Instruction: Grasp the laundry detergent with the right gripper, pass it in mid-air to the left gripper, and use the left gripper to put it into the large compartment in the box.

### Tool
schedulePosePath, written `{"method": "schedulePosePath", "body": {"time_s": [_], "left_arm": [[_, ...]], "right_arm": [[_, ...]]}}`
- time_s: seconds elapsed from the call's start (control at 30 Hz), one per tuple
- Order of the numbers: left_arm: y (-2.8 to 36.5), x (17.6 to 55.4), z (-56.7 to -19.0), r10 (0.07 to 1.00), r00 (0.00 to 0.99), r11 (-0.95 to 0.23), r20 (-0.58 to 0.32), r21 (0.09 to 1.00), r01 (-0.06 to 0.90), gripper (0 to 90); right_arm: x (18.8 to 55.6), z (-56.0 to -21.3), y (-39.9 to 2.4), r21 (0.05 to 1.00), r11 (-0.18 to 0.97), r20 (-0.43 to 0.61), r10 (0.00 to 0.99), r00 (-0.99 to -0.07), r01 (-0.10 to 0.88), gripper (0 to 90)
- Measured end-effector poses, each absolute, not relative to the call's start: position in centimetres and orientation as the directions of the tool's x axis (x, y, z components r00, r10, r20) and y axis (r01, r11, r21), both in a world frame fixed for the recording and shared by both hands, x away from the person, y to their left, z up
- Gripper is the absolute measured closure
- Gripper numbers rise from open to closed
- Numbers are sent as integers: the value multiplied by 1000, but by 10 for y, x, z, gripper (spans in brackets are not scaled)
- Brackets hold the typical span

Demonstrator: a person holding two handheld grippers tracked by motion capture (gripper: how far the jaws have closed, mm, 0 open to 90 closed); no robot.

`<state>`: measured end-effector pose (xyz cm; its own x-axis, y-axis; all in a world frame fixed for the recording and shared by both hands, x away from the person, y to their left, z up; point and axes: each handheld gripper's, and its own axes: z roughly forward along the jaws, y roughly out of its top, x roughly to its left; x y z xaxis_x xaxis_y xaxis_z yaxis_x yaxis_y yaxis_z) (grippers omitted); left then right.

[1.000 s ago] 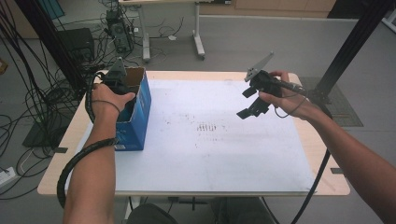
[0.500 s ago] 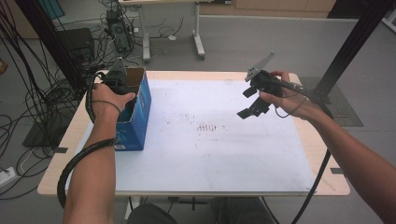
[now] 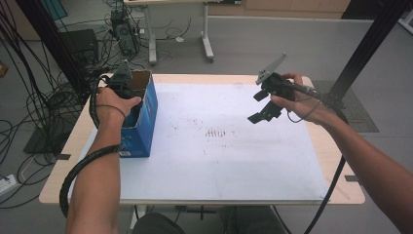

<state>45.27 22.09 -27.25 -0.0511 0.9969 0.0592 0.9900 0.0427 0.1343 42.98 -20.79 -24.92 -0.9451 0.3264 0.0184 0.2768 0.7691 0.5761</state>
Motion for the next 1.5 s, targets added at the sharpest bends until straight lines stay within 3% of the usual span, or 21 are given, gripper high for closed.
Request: {"method": "schedulePosePath", "body": {"time_s": [0.63,1.5], "left_arm": [[219,451,-266,997,-47,37,59,147,988,313],[210,430,-213,993,5,-27,116,190,981,229]], "right_arm": [[429,-250,-205,579,770,19,317,-948,269,63],[427,-248,-208,570,769,14,346,-938,291,63]]}}
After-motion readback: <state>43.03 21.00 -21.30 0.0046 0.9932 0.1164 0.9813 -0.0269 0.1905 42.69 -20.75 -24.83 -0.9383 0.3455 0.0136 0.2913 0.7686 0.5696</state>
